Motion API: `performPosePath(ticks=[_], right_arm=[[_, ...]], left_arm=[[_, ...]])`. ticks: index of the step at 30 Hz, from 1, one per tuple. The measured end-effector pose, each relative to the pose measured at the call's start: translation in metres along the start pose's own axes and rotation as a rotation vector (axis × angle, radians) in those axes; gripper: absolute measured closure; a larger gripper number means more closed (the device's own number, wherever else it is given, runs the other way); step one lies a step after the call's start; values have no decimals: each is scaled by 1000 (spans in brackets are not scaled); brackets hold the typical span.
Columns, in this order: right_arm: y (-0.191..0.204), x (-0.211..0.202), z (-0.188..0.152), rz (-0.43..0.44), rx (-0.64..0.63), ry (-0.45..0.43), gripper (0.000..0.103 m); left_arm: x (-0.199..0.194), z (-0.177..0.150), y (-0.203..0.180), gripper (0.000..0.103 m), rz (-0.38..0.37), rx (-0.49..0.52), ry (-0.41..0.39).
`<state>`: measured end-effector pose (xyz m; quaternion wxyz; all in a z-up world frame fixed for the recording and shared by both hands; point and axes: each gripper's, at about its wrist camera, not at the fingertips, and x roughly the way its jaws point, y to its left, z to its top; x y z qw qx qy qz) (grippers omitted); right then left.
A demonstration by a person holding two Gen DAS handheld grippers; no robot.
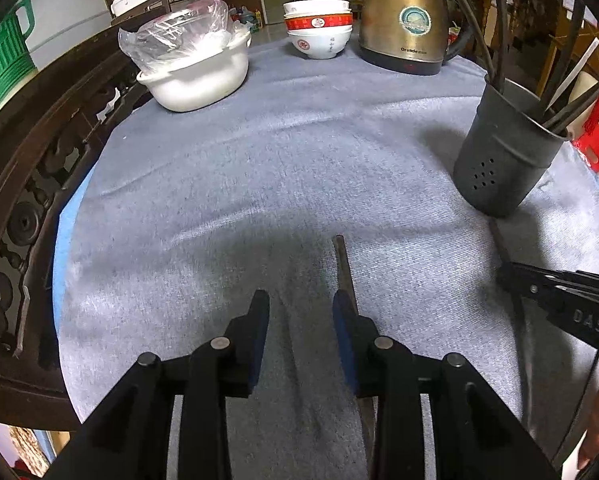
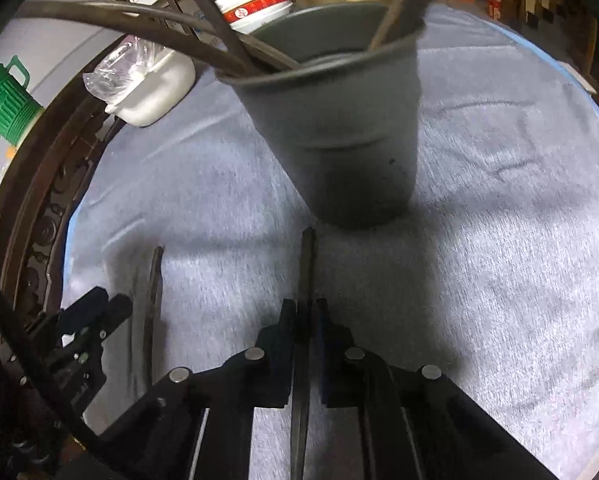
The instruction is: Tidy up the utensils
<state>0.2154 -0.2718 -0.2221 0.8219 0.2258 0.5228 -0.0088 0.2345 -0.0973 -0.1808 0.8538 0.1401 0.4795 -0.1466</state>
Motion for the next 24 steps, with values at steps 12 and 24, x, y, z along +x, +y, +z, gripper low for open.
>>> performPosePath(ticks=[12,24], right_arm=[[-6,-2,-1,36,22,22,93],[-13,-5,1,58,32,66,90]], left_arm=[[5,2,-3,55,-50,10,24],[22,8,4,55,-241,-45,159]])
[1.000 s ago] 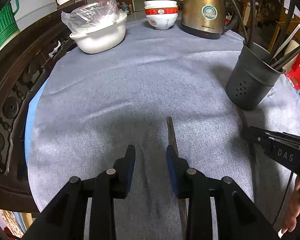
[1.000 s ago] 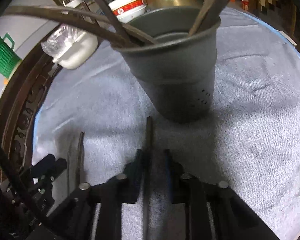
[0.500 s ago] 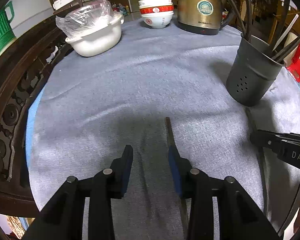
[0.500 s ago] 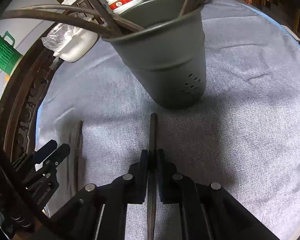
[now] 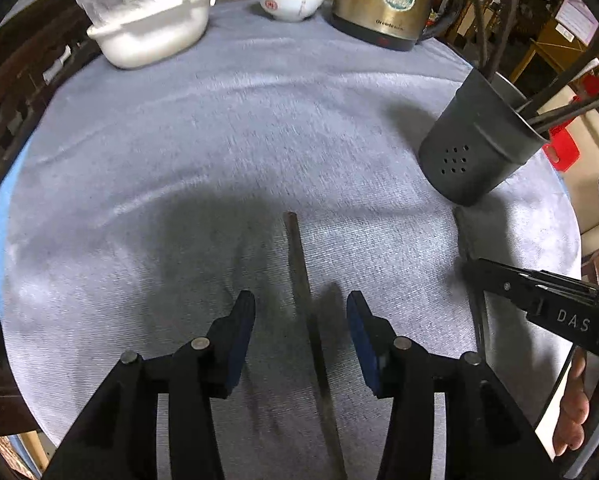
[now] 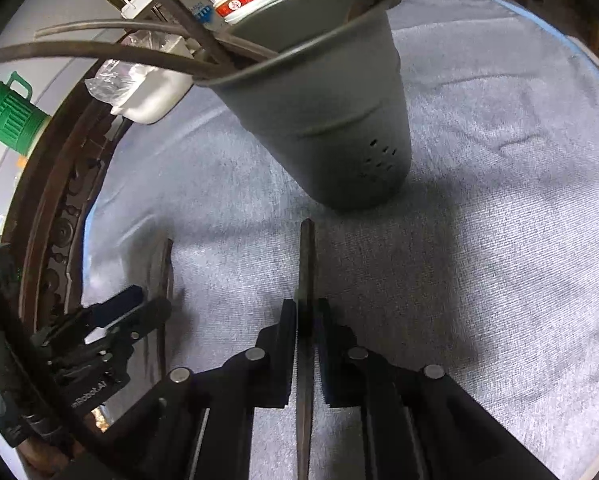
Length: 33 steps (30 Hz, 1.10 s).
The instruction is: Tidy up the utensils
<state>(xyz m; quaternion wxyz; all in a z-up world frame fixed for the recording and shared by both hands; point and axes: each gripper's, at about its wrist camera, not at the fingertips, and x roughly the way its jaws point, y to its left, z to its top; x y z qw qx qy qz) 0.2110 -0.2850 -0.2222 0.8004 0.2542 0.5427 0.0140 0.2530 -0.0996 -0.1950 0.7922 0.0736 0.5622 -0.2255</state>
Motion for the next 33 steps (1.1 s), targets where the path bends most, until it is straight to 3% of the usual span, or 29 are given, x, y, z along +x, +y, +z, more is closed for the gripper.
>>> performPosePath(ticks=[10,13,15,19,23,33], right_arm=[[21,5,9,-122,-86,-48,89],[25,7,10,-153,-123,-60,91],[29,7,9,-176,-149,-69,92],[37,7,6,-198,-178,-81,95],[35,0,3,-154,-158,-92,97],[39,-59,-8,-10,-184,-213,97]], left_arm=[[13,23,10,58,-59,-97,36],[15,26,9,70,-40,-101,26],[16,28,12,86,-25,-111,24],[16,28,15,97,-19,-122,15],[10,21,13,98,-20,-124,-10],[-67,5,13,98,-32,-117,-161]])
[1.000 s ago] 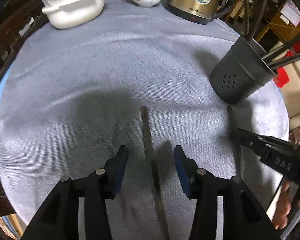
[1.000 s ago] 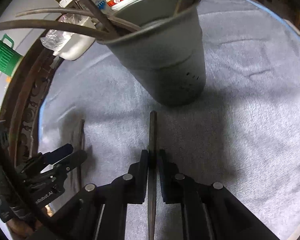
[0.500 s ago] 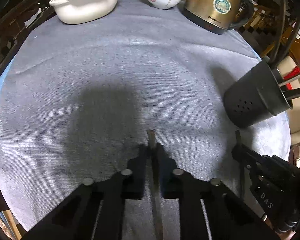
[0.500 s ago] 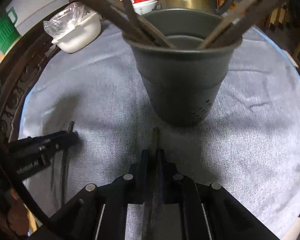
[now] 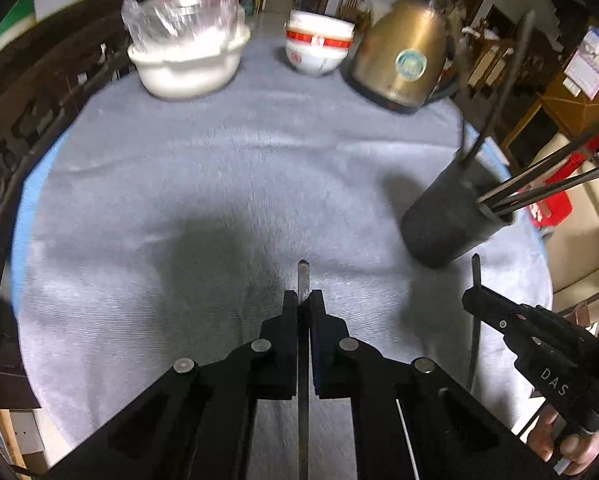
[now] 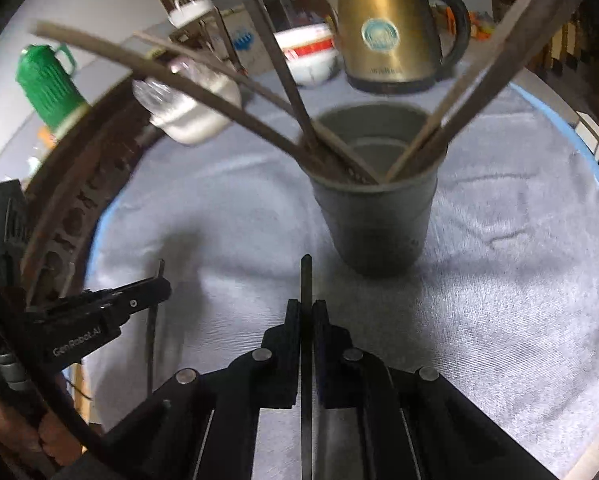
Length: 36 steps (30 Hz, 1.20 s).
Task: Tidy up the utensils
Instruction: 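Lift both held chopsticks and carry them above the grey holder cup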
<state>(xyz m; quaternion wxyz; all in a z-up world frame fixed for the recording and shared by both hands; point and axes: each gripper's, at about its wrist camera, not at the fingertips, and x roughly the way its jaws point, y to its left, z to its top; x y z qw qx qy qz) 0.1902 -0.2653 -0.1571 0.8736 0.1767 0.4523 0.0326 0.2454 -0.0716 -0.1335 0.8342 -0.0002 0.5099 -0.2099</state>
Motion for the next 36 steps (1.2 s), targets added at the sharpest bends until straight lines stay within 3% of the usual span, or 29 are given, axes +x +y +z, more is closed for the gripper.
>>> performPosePath(ticks=[16,28,36], right_arm=[[31,-96,0,94,-65,-206,97],[36,-127,4,91,-69,-313,97],[29,-134,8,89,-53,-338,97]], left_arm=[[-113,-7,-35,98,-48,89,-248],[-132,-3,-52,98,-11,122,-306],[-137,0,-65,98,27,150,-330]])
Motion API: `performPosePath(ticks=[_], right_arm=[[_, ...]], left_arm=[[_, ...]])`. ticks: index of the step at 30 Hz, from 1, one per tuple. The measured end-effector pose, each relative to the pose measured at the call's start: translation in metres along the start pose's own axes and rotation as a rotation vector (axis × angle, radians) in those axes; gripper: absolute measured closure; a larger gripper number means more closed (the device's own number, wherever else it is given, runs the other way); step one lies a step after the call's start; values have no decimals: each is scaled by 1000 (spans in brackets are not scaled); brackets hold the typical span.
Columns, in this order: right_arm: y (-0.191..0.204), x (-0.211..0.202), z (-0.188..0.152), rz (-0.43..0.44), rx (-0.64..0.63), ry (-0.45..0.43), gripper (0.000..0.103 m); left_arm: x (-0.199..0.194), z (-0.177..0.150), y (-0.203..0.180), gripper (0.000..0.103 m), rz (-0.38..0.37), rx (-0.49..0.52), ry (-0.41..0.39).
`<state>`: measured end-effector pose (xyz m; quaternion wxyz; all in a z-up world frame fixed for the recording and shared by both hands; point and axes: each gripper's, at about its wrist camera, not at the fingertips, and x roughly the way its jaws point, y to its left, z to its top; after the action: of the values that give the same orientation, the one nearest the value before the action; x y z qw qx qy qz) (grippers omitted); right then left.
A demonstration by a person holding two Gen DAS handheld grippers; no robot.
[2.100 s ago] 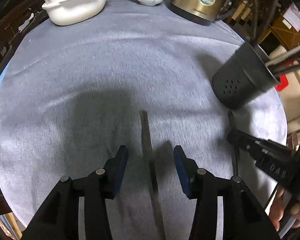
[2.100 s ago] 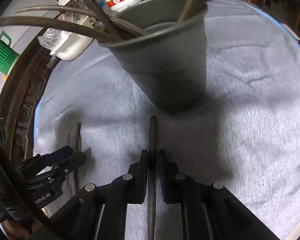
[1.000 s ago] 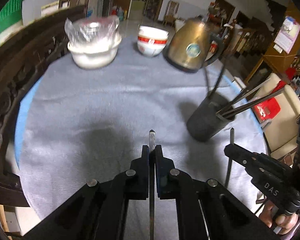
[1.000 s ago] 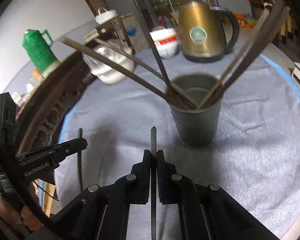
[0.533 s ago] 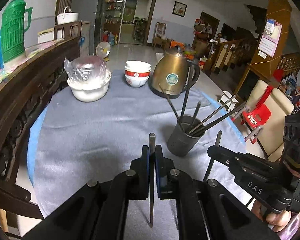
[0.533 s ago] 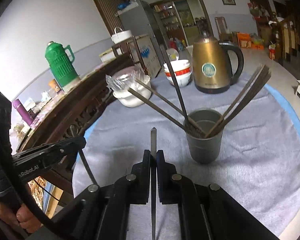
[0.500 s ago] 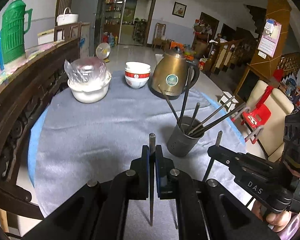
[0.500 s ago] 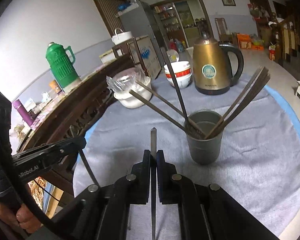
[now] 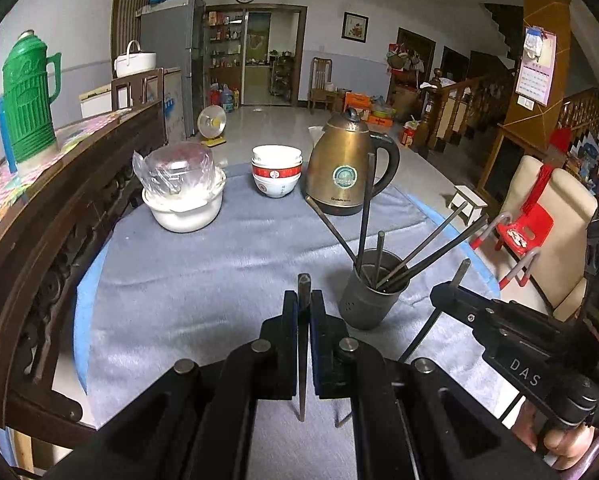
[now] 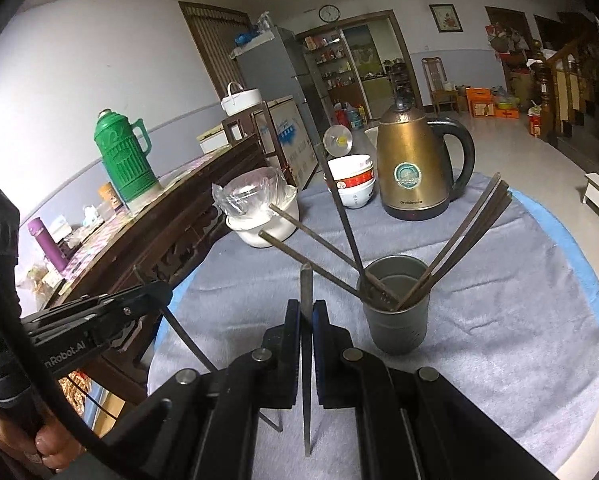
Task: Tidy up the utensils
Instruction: 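Lift both held chopsticks and carry them above the grey holder cup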
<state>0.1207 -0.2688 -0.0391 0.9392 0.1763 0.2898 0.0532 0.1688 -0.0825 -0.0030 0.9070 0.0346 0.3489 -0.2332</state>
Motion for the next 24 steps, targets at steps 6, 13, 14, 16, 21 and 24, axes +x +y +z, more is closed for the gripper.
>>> performPosePath(ticks=[6,13,14,16,21,24], right_arm=[[-4,-5,3,-2,9,-18,97],[-5,-13,8,-4,15,-42,97],[-5,-14,9,-4,16,-45,97],[-7,-16,10,-4,20,-52,97],[-9,-23,13,-4,27,-70,97],[-10,-27,17,-3,29,-80,97]], left_arm=[[-5,5,-5,98,9,15,-14],[-9,10,-11,98,20,28,-28],[-10,10,-11,98,20,29,-29],[-10,12,-13,98,18,29,-28],[-14,15,-17,98,22,41,-34],[-17,16,-20,98,22,46,-42]])
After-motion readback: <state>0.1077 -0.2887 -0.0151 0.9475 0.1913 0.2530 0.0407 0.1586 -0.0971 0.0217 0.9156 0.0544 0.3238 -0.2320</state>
